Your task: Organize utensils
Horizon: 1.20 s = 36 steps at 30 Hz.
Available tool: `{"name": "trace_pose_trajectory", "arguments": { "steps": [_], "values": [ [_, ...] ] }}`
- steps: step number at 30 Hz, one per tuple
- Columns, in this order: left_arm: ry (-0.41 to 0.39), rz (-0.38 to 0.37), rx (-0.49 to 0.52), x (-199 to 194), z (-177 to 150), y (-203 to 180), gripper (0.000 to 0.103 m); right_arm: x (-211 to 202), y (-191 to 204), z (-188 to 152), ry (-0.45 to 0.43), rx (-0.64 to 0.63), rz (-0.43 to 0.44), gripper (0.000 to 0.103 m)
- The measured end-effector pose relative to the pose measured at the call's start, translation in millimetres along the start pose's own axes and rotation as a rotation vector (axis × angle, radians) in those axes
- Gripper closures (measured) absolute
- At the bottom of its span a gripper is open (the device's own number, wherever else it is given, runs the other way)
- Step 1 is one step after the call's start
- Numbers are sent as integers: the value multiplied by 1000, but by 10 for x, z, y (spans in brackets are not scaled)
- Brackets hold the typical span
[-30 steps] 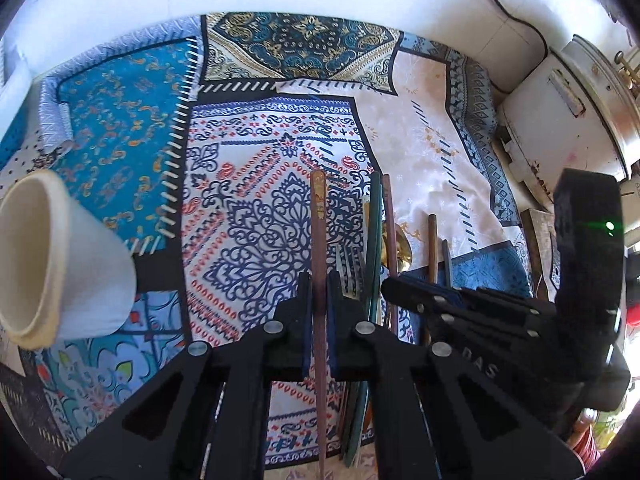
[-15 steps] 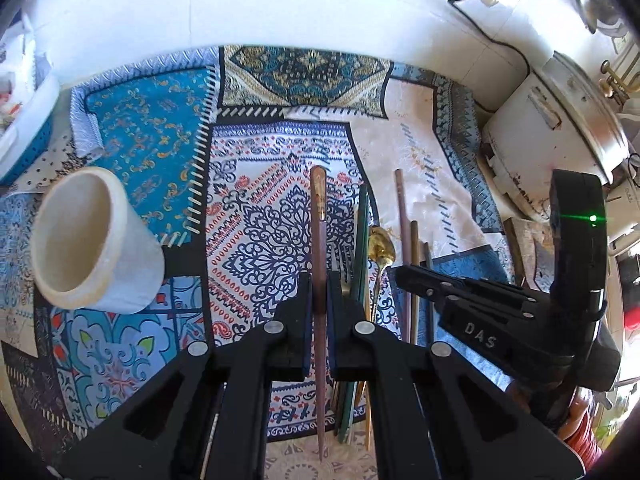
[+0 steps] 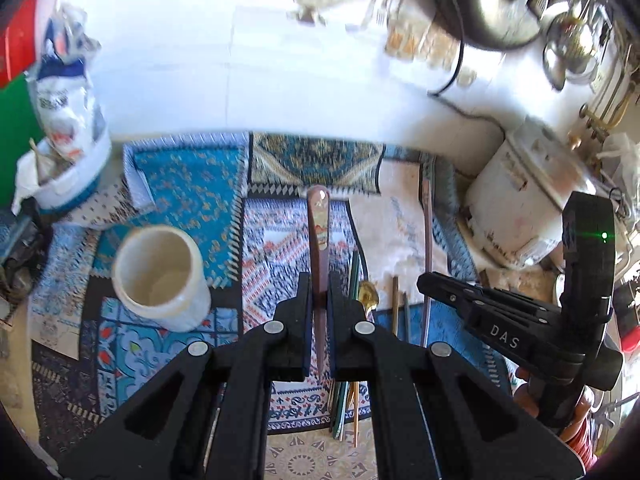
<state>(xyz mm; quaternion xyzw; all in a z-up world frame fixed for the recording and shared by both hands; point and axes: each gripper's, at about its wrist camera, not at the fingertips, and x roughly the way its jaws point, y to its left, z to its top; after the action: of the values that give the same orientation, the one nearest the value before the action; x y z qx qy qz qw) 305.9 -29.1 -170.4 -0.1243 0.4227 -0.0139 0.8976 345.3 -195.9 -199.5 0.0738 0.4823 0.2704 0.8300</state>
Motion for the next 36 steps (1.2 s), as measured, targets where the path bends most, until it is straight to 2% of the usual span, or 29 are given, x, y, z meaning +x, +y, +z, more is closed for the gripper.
{"name": "trace_pose_trajectory", "arguments": {
  "steps": [9,19,28,36],
  "values": [
    [-137,6,-14,-553,275,289,99,-251,517,197,-124,-65,40,97],
    [-218,9,12,-971,564,823,99,-139,1250,501,-232,-112,57,97],
    [-228,10,23,-952,742,1229,99,230,1714,773,-279,-140,59,97],
    [-175,0,7,-616,790,1492,99,763,1812,877,-255,-135,14,97]
  ]
}}
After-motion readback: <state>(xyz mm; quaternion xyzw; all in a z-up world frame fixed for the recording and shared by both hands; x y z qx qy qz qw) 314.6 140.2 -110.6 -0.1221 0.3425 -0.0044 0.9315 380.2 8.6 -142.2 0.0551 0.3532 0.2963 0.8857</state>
